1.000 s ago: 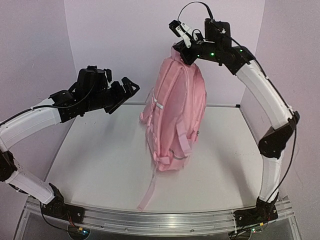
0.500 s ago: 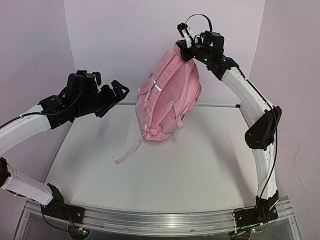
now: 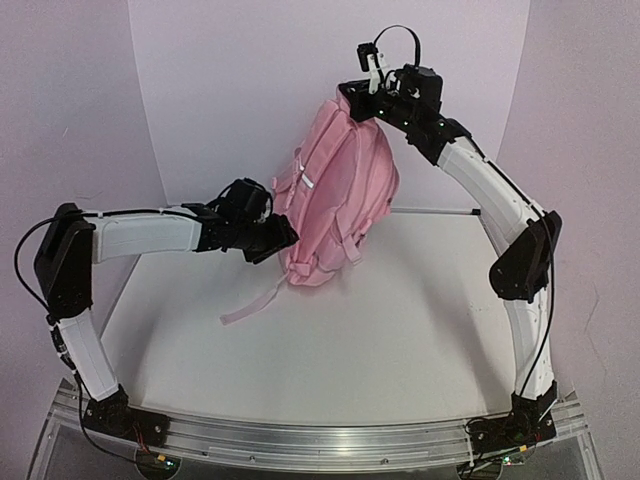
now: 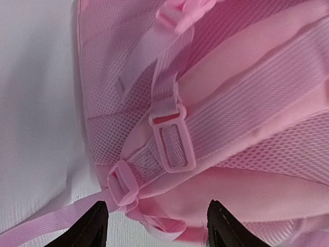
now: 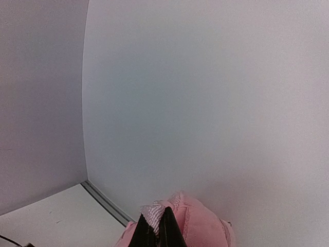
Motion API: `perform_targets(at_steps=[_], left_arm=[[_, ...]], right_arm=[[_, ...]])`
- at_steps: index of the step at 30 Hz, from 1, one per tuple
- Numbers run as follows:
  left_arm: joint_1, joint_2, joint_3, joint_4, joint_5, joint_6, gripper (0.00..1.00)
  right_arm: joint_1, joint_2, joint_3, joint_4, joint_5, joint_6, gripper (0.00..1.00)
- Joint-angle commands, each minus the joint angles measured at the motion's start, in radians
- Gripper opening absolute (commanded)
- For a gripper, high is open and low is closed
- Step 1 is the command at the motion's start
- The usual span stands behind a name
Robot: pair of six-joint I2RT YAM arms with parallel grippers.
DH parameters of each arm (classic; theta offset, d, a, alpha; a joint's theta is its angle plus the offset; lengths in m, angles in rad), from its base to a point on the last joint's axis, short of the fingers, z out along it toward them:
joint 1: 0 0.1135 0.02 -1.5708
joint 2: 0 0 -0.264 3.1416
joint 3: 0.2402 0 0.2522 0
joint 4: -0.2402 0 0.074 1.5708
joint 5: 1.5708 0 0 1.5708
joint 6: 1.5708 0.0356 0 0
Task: Pack the student bag
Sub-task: Place the student bag at the center of the board.
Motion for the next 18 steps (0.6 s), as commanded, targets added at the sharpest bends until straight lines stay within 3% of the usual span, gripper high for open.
perform_targets(at_steps=[1, 9, 12, 14, 18], left_arm=[[0.0, 0.11, 0.105, 0.221, 0.133, -0.019, 0.63], [-0.012, 0.583, 0.747, 0.338, 0.38, -0.023, 0.6], [-0.012, 0.66, 0.885, 0.321, 0.435, -0.024, 0.64], [-0.009, 0.597, 0.778, 0.386, 0.441, -0.025, 0.69], [-0.002, 0.343, 0.354, 0.498, 0.387, -0.052, 0.74]], right_arm=[[0.071, -0.206, 0.105, 0.302, -0.086, 0.132, 0.0], [0.112, -0.241, 0.032, 0.29, -0.134, 0.224, 0.0], [0.114, -0.27, -0.021, 0.287, -0.12, 0.2, 0.0], [0.114, -0.301, -0.072, 0.287, -0.123, 0.177, 0.0], [0.114, -0.385, -0.221, 0.283, -0.113, 0.118, 0.0]])
